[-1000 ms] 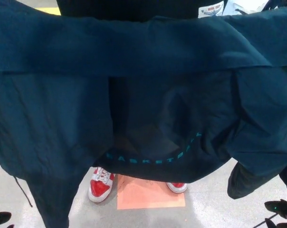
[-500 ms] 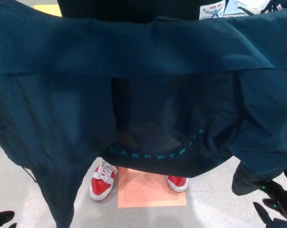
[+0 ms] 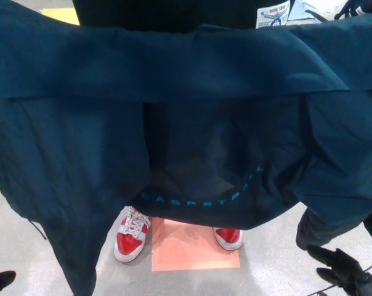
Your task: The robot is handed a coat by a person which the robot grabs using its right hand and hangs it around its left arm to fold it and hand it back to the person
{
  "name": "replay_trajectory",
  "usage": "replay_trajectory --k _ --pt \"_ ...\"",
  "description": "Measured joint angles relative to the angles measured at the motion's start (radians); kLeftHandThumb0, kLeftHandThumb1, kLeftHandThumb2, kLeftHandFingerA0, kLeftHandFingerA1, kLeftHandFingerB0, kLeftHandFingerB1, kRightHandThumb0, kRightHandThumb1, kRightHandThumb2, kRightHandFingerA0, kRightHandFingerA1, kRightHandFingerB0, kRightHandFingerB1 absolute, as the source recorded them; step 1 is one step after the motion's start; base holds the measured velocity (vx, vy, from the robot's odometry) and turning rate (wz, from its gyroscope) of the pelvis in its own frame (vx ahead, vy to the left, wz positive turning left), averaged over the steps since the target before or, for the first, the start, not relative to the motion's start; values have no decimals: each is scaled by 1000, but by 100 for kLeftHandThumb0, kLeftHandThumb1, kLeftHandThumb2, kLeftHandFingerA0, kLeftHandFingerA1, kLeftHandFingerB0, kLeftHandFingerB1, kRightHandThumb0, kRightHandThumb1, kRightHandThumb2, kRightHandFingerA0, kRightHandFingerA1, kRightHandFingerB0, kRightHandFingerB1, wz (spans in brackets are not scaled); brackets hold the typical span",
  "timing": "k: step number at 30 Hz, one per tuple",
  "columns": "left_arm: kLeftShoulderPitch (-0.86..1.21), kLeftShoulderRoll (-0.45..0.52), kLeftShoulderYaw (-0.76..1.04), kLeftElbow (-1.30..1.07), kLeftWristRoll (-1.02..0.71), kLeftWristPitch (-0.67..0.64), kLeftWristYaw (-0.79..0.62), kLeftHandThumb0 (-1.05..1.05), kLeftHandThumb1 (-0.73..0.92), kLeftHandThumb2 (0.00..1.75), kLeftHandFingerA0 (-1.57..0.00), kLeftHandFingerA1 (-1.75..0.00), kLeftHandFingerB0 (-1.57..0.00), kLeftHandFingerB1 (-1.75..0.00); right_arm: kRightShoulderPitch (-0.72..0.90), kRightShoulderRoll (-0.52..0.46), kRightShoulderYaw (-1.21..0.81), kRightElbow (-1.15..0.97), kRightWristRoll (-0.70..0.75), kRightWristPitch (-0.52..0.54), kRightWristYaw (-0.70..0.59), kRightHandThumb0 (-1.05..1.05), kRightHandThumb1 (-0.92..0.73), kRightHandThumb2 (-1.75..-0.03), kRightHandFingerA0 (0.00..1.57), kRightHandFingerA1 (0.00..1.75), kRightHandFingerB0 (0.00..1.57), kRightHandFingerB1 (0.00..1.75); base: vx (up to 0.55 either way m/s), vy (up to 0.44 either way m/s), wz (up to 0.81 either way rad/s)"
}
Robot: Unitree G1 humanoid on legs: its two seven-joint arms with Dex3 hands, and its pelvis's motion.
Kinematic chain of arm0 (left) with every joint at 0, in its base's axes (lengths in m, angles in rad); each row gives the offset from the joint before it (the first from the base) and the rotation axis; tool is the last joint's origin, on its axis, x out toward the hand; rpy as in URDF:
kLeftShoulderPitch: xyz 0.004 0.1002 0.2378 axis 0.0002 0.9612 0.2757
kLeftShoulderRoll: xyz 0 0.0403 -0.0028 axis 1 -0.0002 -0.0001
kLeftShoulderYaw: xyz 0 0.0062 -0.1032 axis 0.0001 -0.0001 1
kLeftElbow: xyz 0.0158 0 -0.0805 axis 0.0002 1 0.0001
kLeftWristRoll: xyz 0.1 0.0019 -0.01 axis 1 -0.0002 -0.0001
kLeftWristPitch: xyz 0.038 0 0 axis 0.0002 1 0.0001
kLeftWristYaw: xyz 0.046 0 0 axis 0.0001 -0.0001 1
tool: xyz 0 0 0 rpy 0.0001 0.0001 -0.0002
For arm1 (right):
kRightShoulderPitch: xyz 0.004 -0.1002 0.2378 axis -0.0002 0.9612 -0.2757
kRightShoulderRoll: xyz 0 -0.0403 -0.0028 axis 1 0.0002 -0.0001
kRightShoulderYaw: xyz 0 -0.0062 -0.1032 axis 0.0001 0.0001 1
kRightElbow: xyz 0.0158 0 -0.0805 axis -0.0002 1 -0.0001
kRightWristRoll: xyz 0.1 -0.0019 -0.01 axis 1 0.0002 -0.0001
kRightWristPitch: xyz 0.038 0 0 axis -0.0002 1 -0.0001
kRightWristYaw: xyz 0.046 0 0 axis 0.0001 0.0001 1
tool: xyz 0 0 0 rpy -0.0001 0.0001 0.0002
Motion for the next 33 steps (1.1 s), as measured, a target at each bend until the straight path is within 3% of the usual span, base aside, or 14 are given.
replay_trajectory --k 1,2,3,5,6,7,10,11,12,18,21,22,24,33 --pt "0 0 0 0 0 0 0 -75 80 108 -5 -41 -12 -43 20 0 0 -37 7 -2 2 -70 -92 -70 26 34 18 30 0 0 0" --pt "0 0 0 0 1 0 0 -65 91 76 -8 -26 -8 -27 39 0 0 -71 13 -6 4 -74 -76 -100 19 44 15 42 0 0 0" --pt "0 0 0 0 1 0 0 -33 62 115 0 -48 0 -47 64 0 -1 -124 23 -11 6 -76 -92 -72 28 34 19 30 0 0 0" --pt "0 0 0 -1 2 0 -1 -33 62 115 0 -48 0 -47 94 0 -5 -194 35 -18 9 -78 -92 -71 30 33 21 29 0 0 0" --pt "0 0 0 -1 2 0 -1 -77 82 108 -9 -43 -7 -41 113 0 -10 -250 45 -22 11 -80 -92 -69 30 32 23 28 0 0 0" --pt "0 0 0 -2 2 0 -1 -33 61 115 0 -48 0 -47 124 0 -15 -288 52 -25 11 -76 -90 -68 30 31 24 28 0 0 0" --pt "1 0 0 -2 3 0 -2 -34 59 114 0 -47 0 -46 157 0 -34 -404 67 -30 11 -72 -90 -68 33 33 26 29 0 0 0" --pt "1 0 0 -2 3 0 -2 -67 92 75 -9 -27 -9 -28 167 1 -38 -444 71 -31 11 -74 -88 -66 29 31 25 30 0 0 0" --pt "1 0 0 -2 3 0 -3 -34 59 114 0 -48 0 -47 173 1 -41 -471 74 -31 11 -71 -88 -67 27 30 25 30 0 0 0" --pt "2 0 0 -2 3 0 -11 -34 58 113 -1 -47 -1 -46 164 0 -93 -700 103 -27 10 -78 -59 -104 0 28 6 34 0 0 0" --pt "4 0 0 -1 3 0 -12 -33 60 115 0 -47 0 -46 106 -23 -140 -802 122 -9 9 -81 -64 -106 0 22 14 31 0 0 0" --pt "6 0 0 -1 3 0 -13 -33 61 115 0 -47 0 -46 76 -33 -152 -830 129 0 10 -81 -83 -66 6 24 12 24 0 0 0" --pt "9 0 1 -1 3 0 -18 -33 61 115 0 -47 0 -46 -11 -53 -174 -885 144 22 10 -83 -76 -115 0 16 7 22 0 0 0" --pt "23 0 10 -3 1 0 -38 -34 60 114 0 -47 0 -46 -435 -155 -164 -926 144 151 45 -85 -77 -114 0 14 0 16 0 0 0"
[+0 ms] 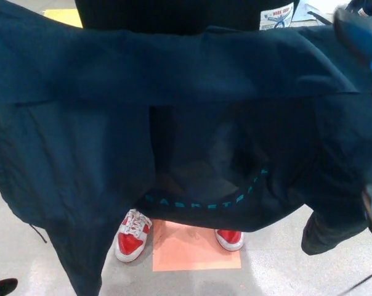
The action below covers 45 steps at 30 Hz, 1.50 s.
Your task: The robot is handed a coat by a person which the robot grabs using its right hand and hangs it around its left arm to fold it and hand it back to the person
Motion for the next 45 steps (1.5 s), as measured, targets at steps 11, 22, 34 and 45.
replay_trajectory --k 11,22,34,45 --pt "-6 1 32 -1 -7 -4 -14 -69 92 70 -23 -32 -24 -31 -358 -86 146 129 -21 187 101 -81 -80 -114 0 19 0 19 0 0 0" --pt "-18 1 70 5 -27 -11 -24 -34 60 114 0 -48 0 -47 -659 -144 394 535 -115 308 275 -90 -80 -115 0 11 0 12 0 0 0" --pt "-27 1 145 7 -95 -11 -127 -68 74 105 -4 -39 -4 -40 -847 -150 562 821 -283 309 419 -92 -92 -68 0 2 0 6 0 0 0" --pt "-35 -1 171 7 -132 8 -175 -69 73 103 -4 -42 -2 -40 -937 -136 572 867 -299 319 567 -93 -60 -104 0 7 0 6 0 0 0"
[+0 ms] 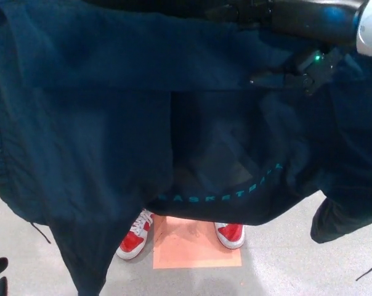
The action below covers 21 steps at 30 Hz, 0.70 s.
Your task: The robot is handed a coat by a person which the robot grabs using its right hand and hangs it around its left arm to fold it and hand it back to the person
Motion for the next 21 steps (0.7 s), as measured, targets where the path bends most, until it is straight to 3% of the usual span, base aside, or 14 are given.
replay_trajectory --k 2,3,4,6,7,8,10,11,13,14,16,17,18,21 --pt "-1 0 0 0 -3 5 -3 -76 73 101 -10 -45 -5 -41 -27 6 5 5 -2 13 34 -93 -59 -103 0 8 0 6 0 0 0" --pt "-2 0 0 0 -5 7 -3 -34 61 114 0 -48 0 -48 -45 12 8 14 -3 21 53 -92 -57 -102 0 8 0 6 0 0 0" --pt "-3 0 0 0 -5 10 -3 -34 61 114 0 -47 0 -48 -61 17 10 25 -4 27 68 -98 -58 -83 0 5 0 2 0 0 0" --pt "-5 0 -2 -1 -6 14 -2 -35 60 113 0 -48 0 -48 -103 31 13 60 -7 41 104 -91 -56 -98 0 7 0 5 0 0 0" --pt "-5 0 -2 0 -6 14 -2 -78 74 103 -13 -46 -3 -40 -120 38 13 77 -8 47 117 -89 -55 -96 0 9 0 6 0 0 0" --pt "-3 0 -3 0 -6 14 -2 -36 57 112 0 -48 0 -48 -145 49 18 105 -10 53 133 -86 -52 -95 0 11 0 9 0 0 0" --pt "-2 -1 -3 0 -7 15 -2 -35 58 112 0 -48 0 -48 -193 70 36 159 -22 63 163 -96 -54 -80 0 15 0 8 0 0 0" --pt "-2 -2 -1 0 -9 15 -2 -66 85 65 -24 -36 -19 -33 -211 78 46 180 -28 65 173 -98 -54 -78 0 16 0 9 0 0 0" --pt "-2 -4 5 0 -15 16 -1 -65 87 66 -21 -35 -17 -32 -241 93 63 216 -44 70 191 -95 -67 -61 0 21 0 14 0 0 0" --pt "-1 -5 6 0 -18 17 -1 -64 89 66 -22 -35 -17 -32 -255 102 77 233 -57 72 197 -83 -48 -94 0 15 0 11 0 0 0" --pt "0 -6 6 0 -19 18 -1 -63 90 67 -22 -35 -17 -32 -270 112 91 254 -74 76 201 -83 -49 -95 0 14 0 11 0 0 0" --pt "0 -5 6 0 -19 19 -1 -61 91 66 -24 -36 -18 -32 -282 120 103 272 -87 79 204 -95 -53 -75 0 18 0 12 0 0 0" --pt "1 -5 6 0 -20 20 -2 -61 91 66 -24 -37 -16 -32 -292 130 113 292 -103 80 206 -87 -51 -94 0 11 0 7 0 0 0" --pt "1 -5 6 -1 -21 21 -6 -62 91 66 -23 -37 -15 -32 -302 148 120 334 -126 79 206 -86 -48 -95 0 12 0 8 0 0 0"
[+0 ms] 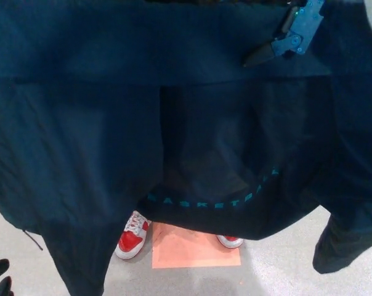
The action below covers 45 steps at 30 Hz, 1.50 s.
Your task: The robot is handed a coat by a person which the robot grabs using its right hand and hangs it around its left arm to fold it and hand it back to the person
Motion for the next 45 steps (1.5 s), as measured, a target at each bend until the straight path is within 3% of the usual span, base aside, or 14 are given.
replay_trajectory --k 11,13,14,16,19,22,23,25,27,34,37,40,43,45 --pt "-2 3 -16 -8 1 0 -2 -72 90 67 -25 -35 -14 -30 0 34 -6 68 -25 -33 49 -90 -61 -59 29 38 3 24 0 0 0" --pt "-2 3 -18 -8 1 0 -1 -73 90 67 -26 -36 -17 -31 0 40 -2 77 -28 -33 64 -89 -55 -97 36 47 40 46 0 0 0" --pt "-2 3 -21 -8 1 0 0 -73 91 67 -27 -36 -18 -31 0 41 2 77 -31 -35 67 -81 -82 -65 89 52 83 47 0 0 0" --pt "-1 3 -30 -8 3 0 4 -71 91 67 -27 -36 -18 -32 9 42 12 72 -48 -46 61 -61 -92 -71 80 51 36 34 0 0 0" --pt "0 3 -36 -9 3 0 8 -71 92 68 -28 -36 -21 -32 45 46 3 63 -58 -71 21 -54 -92 -76 111 62 80 53 0 0 0" --pt "-1 3 -42 -8 3 0 10 -71 92 69 -33 -38 -26 -34 83 57 -23 65 -60 -96 -37 -36 -91 -67 82 102 73 83 0 0 0" --pt "-1 3 -43 -8 3 0 11 -72 92 69 -34 -39 -28 -34 95 63 -39 66 -58 -105 -56 -33 -89 -66 80 152 56 146 0 0 0" --pt "-1 3 -47 -8 4 -1 12 -66 74 112 -31 -53 -17 -45 118 74 -75 68 -52 -125 -95 -37 -86 -67 98 113 63 145 0 0 0" --pt "-1 3 -50 -8 4 -2 13 -72 92 71 -42 -40 -33 -35 138 85 -104 68 -49 -139 -130 -37 -86 -67 103 109 68 145 0 0 0" --pt "-2 3 -60 -8 7 -2 27 -71 92 71 -41 -38 -31 -34 199 143 -195 67 -48 -157 -242 -38 -91 -67 116 86 80 78 0 0 0" --pt "-2 3 -71 -8 10 -3 31 -70 92 72 -42 -39 -34 -35 219 166 -235 69 -48 -165 -295 -34 -90 -66 95 120 80 109 0 0 0" --pt "-2 3 -78 -8 13 -3 32 -70 91 71 -44 -39 -33 -35 222 174 -259 79 -49 -185 -339 -36 -88 -66 113 79 96 83 0 0 0" --pt "-1 3 -84 -9 14 -4 32 -71 92 70 -36 -38 -28 -32 222 188 -294 103 -49 -202 -390 -33 -86 -70 95 151 74 137 0 0 0" --pt "-1 3 -87 -9 16 -6 32 -71 92 70 -34 -37 -25 -32 222 189 -303 120 -50 -213 -417 -34 -87 -69 103 142 77 138 0 0 0"
